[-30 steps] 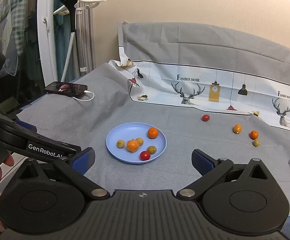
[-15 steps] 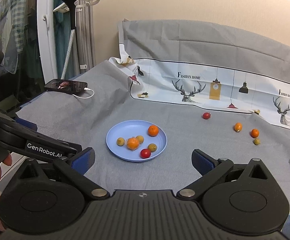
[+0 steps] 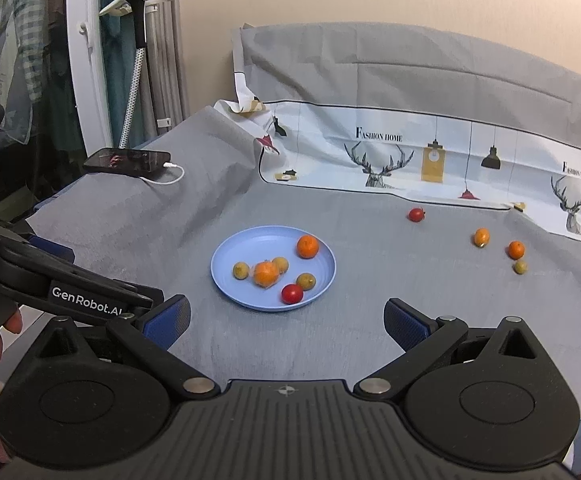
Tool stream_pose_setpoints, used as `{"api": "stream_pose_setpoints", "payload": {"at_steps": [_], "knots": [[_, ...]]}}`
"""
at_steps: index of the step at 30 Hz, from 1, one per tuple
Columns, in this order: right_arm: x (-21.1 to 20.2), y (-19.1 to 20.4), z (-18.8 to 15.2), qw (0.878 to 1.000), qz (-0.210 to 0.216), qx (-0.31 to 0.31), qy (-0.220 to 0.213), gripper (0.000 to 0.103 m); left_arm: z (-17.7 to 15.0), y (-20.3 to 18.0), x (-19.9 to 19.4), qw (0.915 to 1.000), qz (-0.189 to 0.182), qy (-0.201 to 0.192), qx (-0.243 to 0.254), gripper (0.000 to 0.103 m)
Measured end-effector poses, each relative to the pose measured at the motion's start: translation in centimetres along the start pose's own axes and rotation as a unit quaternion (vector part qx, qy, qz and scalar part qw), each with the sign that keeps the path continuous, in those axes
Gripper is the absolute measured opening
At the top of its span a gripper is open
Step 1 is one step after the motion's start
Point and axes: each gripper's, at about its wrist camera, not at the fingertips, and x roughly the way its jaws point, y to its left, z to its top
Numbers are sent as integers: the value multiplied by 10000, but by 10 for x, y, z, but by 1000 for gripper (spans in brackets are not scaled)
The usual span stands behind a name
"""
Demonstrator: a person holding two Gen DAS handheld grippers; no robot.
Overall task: Organize fruits
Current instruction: 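Lift both tools back from the plate, then grasp a yellow fruit with the right tool while the left grasps the large netted orange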
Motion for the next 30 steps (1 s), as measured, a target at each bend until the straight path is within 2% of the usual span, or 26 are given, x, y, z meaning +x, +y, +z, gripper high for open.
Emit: {"api": "stream_pose_setpoints", "payload": {"at_steps": [11, 16, 19, 24, 30], "knots": [[20, -18, -5, 9993, -19, 312, 227, 102, 8, -12, 22, 9994, 57, 284, 207, 103], [33, -44, -9, 9969, -253, 686, 293, 102, 21, -29, 44, 9979, 47, 530, 375, 103], [43, -72, -12, 9928, -572, 1001, 316, 102, 36, -43, 61, 9965, -13, 707, 453, 103], [71, -140, -18, 9745, -1403, 1722, 322, 102, 72, -78, 92, 9946, -118, 796, 654, 103], [133, -238, -32, 9371, -2403, 2511, 332, 102, 137, -146, 148, 9914, -488, 775, 939, 103]]}}
